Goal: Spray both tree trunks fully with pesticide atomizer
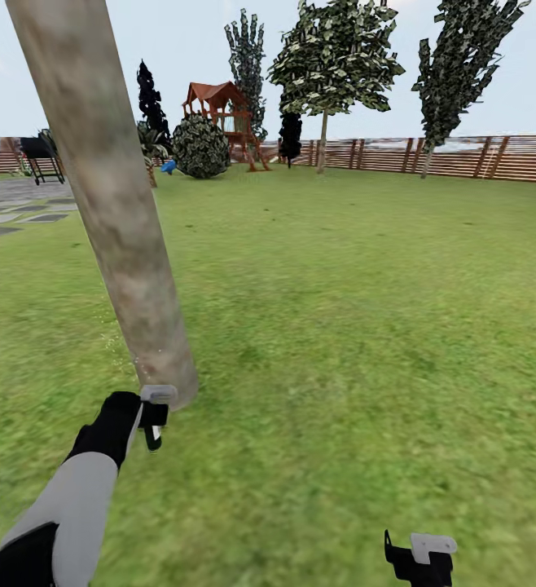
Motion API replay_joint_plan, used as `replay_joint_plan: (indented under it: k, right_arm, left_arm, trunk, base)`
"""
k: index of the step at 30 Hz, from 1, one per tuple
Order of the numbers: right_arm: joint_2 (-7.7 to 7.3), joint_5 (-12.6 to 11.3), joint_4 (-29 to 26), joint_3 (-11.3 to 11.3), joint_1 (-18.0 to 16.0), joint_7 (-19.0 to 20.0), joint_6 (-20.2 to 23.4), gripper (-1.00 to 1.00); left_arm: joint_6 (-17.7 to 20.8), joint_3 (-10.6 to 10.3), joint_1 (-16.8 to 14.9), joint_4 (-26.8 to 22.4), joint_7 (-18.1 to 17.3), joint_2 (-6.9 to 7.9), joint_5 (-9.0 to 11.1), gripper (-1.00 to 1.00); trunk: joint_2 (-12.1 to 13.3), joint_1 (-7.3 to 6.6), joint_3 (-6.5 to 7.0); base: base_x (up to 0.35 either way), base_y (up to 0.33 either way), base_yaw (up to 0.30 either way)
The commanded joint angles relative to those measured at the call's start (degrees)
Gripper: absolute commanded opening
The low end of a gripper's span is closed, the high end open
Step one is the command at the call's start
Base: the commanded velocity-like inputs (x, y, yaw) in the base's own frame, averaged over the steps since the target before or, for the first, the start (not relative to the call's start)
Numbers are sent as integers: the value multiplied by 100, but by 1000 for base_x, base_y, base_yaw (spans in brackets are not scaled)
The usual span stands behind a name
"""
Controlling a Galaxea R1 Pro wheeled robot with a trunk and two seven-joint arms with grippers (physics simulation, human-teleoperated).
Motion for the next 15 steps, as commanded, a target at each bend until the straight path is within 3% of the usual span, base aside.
replay_joint_plan:
  k: [1,3,5,7,9,11,13,14,15]
  right_arm:
    - [0,60,6,-41,-4,-24,-15,100]
    - [0,62,6,-41,-4,-24,-13,100]
    - [0,62,6,-41,-4,-23,-9,100]
    - [0,62,6,-41,-4,-22,-10,100]
    - [0,62,12,-41,-4,-22,-13,100]
    - [0,62,13,-41,-4,-22,-9,100]
    - [0,62,13,-41,-4,-22,-10,100]
    - [0,62,11,-41,-4,-22,-12,100]
    - [0,62,13,-41,-4,-22,-12,100]
  left_arm:
    - [25,25,-81,-15,-59,30,-75,-100]
    - [37,24,-173,-19,-73,288,-74,-100]
    - [58,21,-208,22,-167,702,-46,-100]
    - [63,17,-213,30,-307,768,-54,-100]
    - [64,-24,-215,33,-465,710,-65,-100]
    - [226,-323,-364,16,-736,553,-64,-100]
    - [472,-418,-519,-1,-905,574,-66,-100]
    - [571,-445,-650,-29,-1086,910,-70,-100]
    - [581,-447,-665,-31,-1202,1079,-66,-100]
  trunk:
    - [-2,-1,-5]
    - [-2,-1,-5]
    - [-2,-1,-5]
    - [-2,-1,-5]
    - [-2,-1,-5]
    - [-2,-1,-5]
    - [-2,-1,-5]
    - [-2,-1,-5]
    - [-2,-1,-5]
  base:
    - [0,0,0]
    - [0,0,0]
    - [0,0,0]
    - [0,0,0]
    - [0,0,0]
    - [0,0,0]
    - [0,0,0]
    - [0,0,0]
    - [0,0,0]
